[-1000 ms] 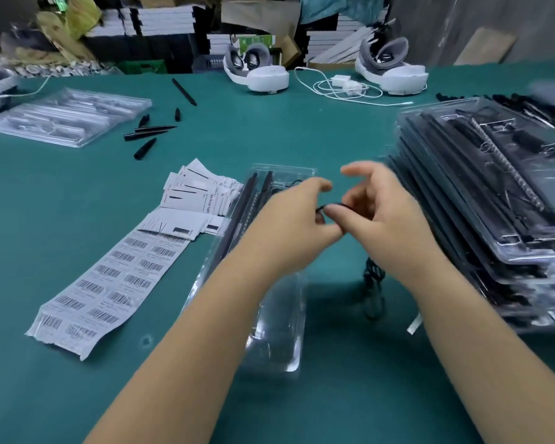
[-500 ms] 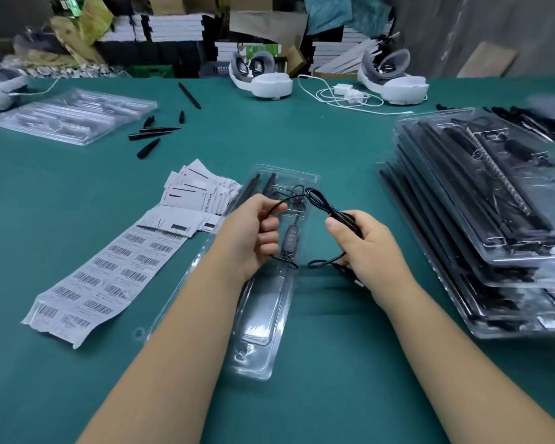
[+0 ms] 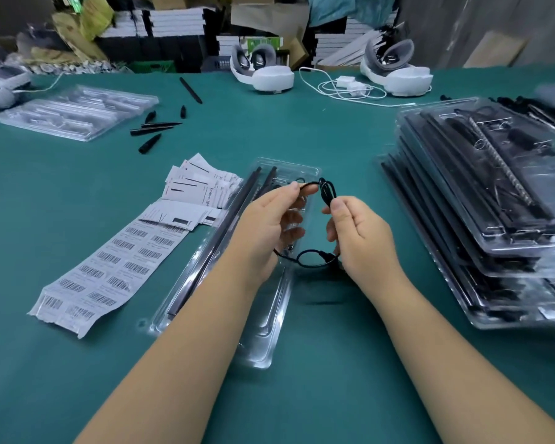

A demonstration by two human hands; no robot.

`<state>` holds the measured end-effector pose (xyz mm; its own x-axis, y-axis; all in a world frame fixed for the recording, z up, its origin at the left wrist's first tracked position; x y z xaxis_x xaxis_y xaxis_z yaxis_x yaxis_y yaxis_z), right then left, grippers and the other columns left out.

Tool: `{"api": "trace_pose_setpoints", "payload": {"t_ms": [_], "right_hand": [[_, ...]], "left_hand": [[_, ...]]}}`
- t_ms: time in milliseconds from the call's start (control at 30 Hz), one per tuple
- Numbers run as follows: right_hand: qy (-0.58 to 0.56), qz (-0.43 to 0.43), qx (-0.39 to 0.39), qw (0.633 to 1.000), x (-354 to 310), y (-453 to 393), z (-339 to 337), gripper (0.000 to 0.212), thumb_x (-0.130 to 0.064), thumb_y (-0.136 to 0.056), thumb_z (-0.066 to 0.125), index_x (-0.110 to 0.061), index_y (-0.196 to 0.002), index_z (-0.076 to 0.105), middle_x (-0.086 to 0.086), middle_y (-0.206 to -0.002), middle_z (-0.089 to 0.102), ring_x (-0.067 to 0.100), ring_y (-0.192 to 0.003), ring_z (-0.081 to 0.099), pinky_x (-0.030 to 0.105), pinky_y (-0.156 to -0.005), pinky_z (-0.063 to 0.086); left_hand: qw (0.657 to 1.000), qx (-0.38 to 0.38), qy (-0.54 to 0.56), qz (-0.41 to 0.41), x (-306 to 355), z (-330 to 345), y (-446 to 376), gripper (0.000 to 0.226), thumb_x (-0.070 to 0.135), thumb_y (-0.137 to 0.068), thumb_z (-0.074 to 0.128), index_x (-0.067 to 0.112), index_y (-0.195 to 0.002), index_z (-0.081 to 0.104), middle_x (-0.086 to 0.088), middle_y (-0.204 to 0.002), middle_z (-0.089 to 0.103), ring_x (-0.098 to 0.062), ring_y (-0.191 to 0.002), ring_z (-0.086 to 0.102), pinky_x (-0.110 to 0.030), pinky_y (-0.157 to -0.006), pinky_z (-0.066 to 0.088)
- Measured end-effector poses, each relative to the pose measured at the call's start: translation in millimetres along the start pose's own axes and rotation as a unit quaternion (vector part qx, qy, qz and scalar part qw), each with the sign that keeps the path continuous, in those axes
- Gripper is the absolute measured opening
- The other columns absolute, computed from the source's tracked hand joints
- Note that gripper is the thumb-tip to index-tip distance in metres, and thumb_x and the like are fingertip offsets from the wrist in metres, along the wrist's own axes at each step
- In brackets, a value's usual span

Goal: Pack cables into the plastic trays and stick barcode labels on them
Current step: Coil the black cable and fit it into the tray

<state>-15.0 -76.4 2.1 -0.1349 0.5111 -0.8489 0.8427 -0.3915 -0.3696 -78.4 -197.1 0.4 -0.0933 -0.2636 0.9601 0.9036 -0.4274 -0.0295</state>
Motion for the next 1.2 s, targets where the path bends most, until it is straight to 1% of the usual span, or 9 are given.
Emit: {"api": "trace_pose_setpoints", "payload": {"t_ms": [133,267,400,500,733,867,967,1100,1200], "right_hand": [[0.032,-0.017,0.006,0.999,-4,5,2,0.024,-0.028,-0.101,0.037,-0.022,-0.086,0.055,-0.006,-0.077,0.061,0.013,-0.075,0.056,0.035,-0.072,0.047],[0.051,-0.015,-0.052,0.997,-3,9,11,0.013,-0.023,-0.1,0.038,-0.022,-0.091,0.048,-0.01,-0.073,0.052,0.006,-0.067,0.048,0.025,-0.062,0.036],[-0.046,0.027,-0.053,0.997,-2,11,18,0.022,-0.019,-0.101,0.038,-0.026,-0.085,0.051,-0.011,-0.064,0.05,0.006,-0.058,0.042,0.026,-0.06,0.035],[-0.145,0.076,-0.042,0.986,0,8,18,0.027,-0.016,-0.102,0.036,-0.031,-0.088,0.055,-0.02,-0.056,0.053,0.0,-0.052,0.044,0.023,-0.056,0.038],[-0.333,0.181,-0.046,0.924,4,9,23,0.032,-0.022,-0.102,0.038,-0.016,-0.073,0.05,-0.007,-0.055,0.045,0.008,-0.048,0.037,0.021,-0.042,0.034],[-0.319,0.154,-0.043,0.934,6,3,17,0.034,-0.02,-0.101,0.038,-0.013,-0.073,0.055,-0.005,-0.054,0.048,0.007,-0.046,0.041,0.019,-0.04,0.036],[-0.311,0.172,-0.06,0.933,9,0,16,0.036,-0.02,-0.1,0.04,-0.014,-0.073,0.061,-0.004,-0.054,0.054,0.008,-0.047,0.047,0.02,-0.043,0.042],[-0.353,0.207,-0.113,0.906,11,-1,25,0.031,-0.028,-0.1,0.041,-0.014,-0.095,0.068,0.003,-0.085,0.073,0.016,-0.077,0.069,0.028,-0.064,0.056],[-0.394,0.185,-0.176,0.883,4,2,32,0.026,-0.027,-0.095,0.05,-0.008,-0.108,0.063,0.007,-0.088,0.071,0.019,-0.079,0.068,0.031,-0.069,0.055]], "left_hand": [[0.997,-0.004,0.065,-0.036,-3,3,2,0.022,0.035,-0.082,0.063,0.021,-0.078,0.079,0.011,-0.066,0.056,-0.007,-0.062,0.049,-0.021,-0.058,0.044],[0.994,0.041,0.096,-0.041,-4,8,0,0.044,0.035,-0.099,0.045,0.02,-0.069,0.074,0.007,-0.064,0.061,-0.009,-0.06,0.054,-0.023,-0.057,0.048],[0.98,0.012,-0.183,0.082,0,23,5,0.04,0.037,-0.103,0.024,0.039,-0.1,0.064,0.007,-0.091,0.064,-0.004,-0.077,0.056,-0.028,-0.076,0.049],[0.982,-0.059,-0.146,0.102,-2,32,9,0.032,0.03,-0.103,0.027,0.038,-0.116,0.055,0.004,-0.097,0.059,0.0,-0.069,0.055,-0.017,-0.06,0.05],[0.982,-0.13,-0.132,0.038,-10,36,9,0.038,0.03,-0.105,0.028,0.047,-0.139,0.033,0.013,-0.115,0.06,-0.002,-0.057,0.046,-0.019,-0.051,0.046],[0.982,-0.163,-0.094,0.031,-8,34,2,0.038,0.016,-0.103,0.039,0.038,-0.134,0.039,0.014,-0.122,0.061,-0.007,-0.056,0.047,-0.024,-0.058,0.05],[0.976,-0.145,-0.157,0.044,-5,28,-1,0.024,0.015,-0.102,0.043,0.027,-0.119,0.055,-0.003,-0.1,0.064,-0.007,-0.059,0.051,-0.021,-0.062,0.05],[0.976,-0.089,-0.191,0.051,-9,23,-1,0.023,0.023,-0.102,0.043,0.026,-0.116,0.062,0.002,-0.107,0.066,-0.008,-0.096,0.063,-0.019,-0.082,0.052],[0.994,-0.012,-0.104,0.026,-7,15,-5,0.026,0.029,-0.102,0.042,0.027,-0.097,0.066,0.004,-0.082,0.067,-0.012,-0.069,0.062,-0.027,-0.063,0.054]]}}
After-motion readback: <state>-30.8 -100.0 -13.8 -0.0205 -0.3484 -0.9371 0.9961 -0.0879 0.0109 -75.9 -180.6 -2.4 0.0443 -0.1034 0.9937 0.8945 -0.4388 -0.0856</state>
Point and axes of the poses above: each hand's wrist, its own y-axis away from the middle knuckle, its own z-axis out of the palm, x = y × z, the point moved 5 cm from there along -y, towards the middle knuckle
